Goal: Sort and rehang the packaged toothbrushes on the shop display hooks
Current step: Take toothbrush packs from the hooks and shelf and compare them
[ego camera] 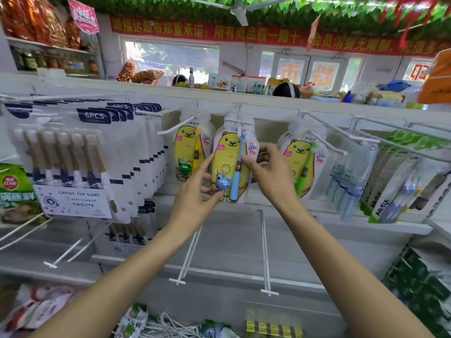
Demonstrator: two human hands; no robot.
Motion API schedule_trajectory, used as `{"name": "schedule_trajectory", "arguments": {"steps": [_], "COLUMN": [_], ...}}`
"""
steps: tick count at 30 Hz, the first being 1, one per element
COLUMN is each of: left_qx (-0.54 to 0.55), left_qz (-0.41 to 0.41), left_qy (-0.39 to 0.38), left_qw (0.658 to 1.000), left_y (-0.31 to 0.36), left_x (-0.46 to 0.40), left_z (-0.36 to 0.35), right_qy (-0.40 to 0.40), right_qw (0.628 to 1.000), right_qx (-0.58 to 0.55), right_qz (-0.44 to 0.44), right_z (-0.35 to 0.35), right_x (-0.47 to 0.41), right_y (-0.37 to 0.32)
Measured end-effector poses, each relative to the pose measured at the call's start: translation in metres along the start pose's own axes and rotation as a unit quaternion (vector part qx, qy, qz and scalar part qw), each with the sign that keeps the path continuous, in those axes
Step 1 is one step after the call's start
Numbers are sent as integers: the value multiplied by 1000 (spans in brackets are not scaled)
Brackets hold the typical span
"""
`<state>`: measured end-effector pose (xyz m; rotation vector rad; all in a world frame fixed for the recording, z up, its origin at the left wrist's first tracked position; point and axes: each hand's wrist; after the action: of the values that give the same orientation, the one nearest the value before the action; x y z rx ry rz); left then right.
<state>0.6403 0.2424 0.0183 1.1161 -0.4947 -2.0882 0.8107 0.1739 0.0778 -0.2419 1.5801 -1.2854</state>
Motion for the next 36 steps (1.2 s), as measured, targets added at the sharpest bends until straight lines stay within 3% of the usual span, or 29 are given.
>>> {"name": "schedule_trajectory", "arguments": {"steps": [7,13,20,36], "left_qx": [-116,-215,-300,-190], "left_qz": [-5,-91,-195,-316], "left_qy": [15,6,-17,-135], "left_qw": [993,972,934,920], "left_y": [0,25,55,151], "left_x": [48,77,99,174], "left_z": [8,13,14,-61], "right_qy": [-47,-130,-124,-31], "right_qw": [980,943,906,881], "right_qx": [180,288,390,472], "right_qz": [72,103,106,-25], "right_z": [40,70,102,216], "right_x": [49,104,164,306], "right_y": [5,-4,-22,-69]}}
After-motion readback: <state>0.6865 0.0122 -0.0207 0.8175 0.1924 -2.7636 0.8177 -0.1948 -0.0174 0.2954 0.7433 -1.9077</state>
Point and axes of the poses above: each hand's wrist, its own x-axis away from the middle knuckle, its own z-axis out of the back of the hand, y = z × x, and after that the axes turned 14 degrees about -x, right-handed
